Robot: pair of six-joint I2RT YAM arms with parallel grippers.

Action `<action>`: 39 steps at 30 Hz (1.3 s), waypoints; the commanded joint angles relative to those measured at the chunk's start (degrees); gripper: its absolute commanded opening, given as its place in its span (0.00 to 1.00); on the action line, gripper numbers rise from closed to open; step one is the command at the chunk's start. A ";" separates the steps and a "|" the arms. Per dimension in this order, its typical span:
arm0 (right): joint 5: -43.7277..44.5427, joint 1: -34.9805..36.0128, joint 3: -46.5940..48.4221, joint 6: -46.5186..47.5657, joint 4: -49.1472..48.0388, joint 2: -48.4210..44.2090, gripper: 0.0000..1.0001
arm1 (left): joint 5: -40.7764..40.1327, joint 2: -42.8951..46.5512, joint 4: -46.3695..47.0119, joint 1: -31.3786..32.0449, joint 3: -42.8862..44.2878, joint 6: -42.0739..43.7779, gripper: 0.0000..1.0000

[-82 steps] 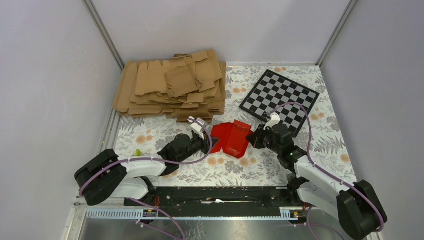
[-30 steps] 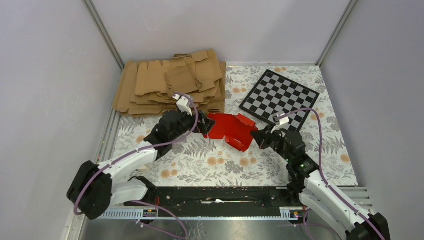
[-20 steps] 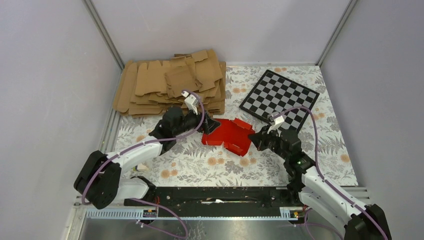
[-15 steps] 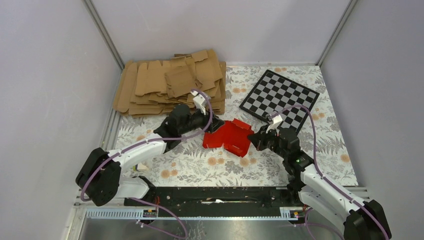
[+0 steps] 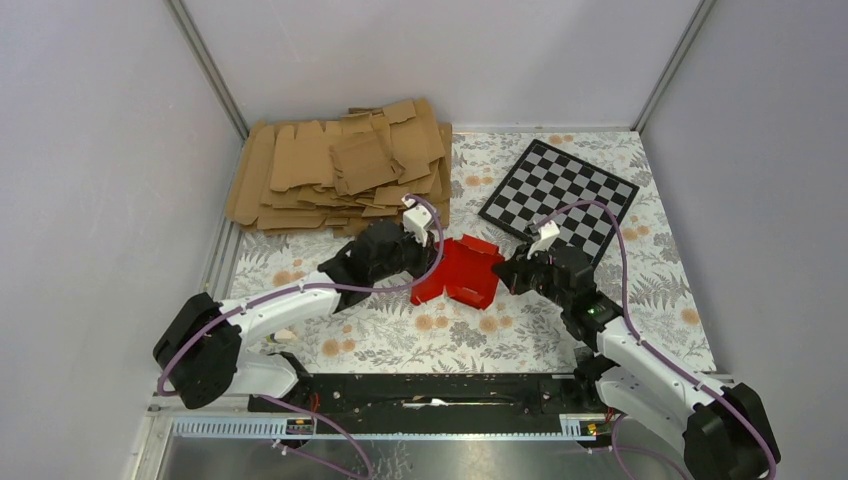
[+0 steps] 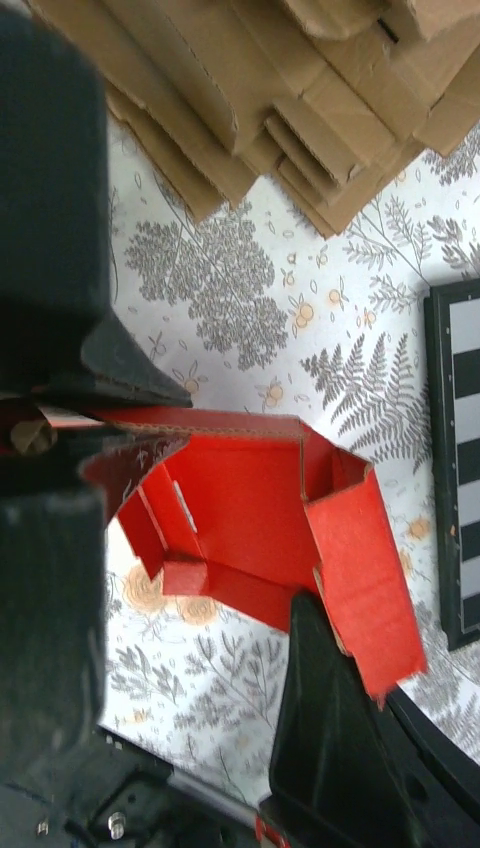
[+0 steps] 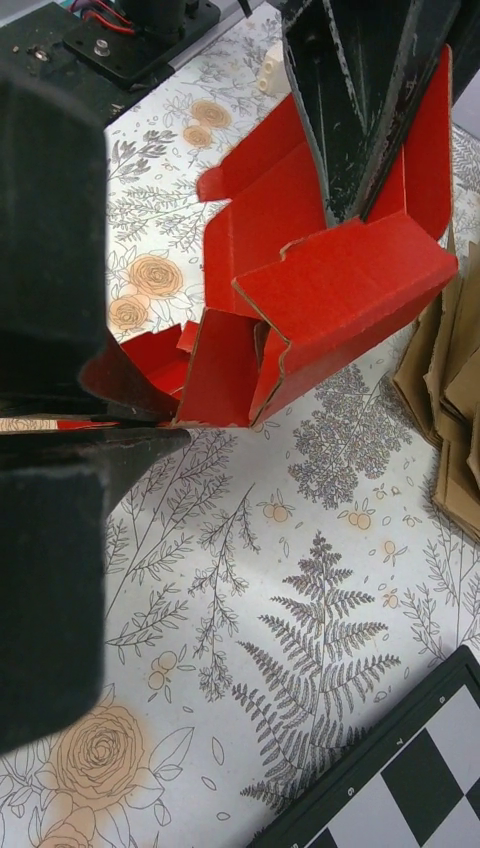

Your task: Fold the paper box

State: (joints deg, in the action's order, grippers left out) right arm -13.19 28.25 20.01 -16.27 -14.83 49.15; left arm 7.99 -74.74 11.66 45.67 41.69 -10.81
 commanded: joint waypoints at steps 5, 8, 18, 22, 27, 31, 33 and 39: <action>-0.65 0.40 3.10 1.92 -1.57 0.20 0.17 | -6.68 1.48 -1.13 2.68 1.55 0.78 0.00; 0.01 0.40 3.35 1.60 -2.24 1.22 0.55 | -7.57 2.67 1.66 3.34 -0.62 0.14 0.00; 2.72 0.40 0.90 -0.65 -5.53 2.07 0.86 | -7.73 5.88 9.22 3.93 -6.37 2.58 0.00; 2.84 0.40 -1.64 -2.55 -6.11 0.89 0.88 | -7.68 5.84 11.20 4.28 -8.34 3.27 0.00; 2.14 0.40 -3.80 -3.85 -6.26 0.49 0.95 | -6.40 5.68 13.83 4.43 -10.27 3.94 0.00; 3.53 0.40 -3.30 -3.71 -4.43 1.70 1.00 | -5.52 4.95 15.01 4.56 -10.64 3.91 0.00; 6.72 0.40 -2.92 -5.18 -3.84 2.53 1.00 | -4.80 4.55 15.90 4.53 -11.03 3.87 0.00; 10.48 0.40 -4.85 -8.88 -5.09 2.61 1.00 | -5.28 3.81 18.53 4.52 -12.68 3.86 0.00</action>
State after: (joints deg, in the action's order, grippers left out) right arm -5.85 28.38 16.10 -22.50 -18.17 52.14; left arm 2.20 -70.50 24.58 49.93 30.02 -7.51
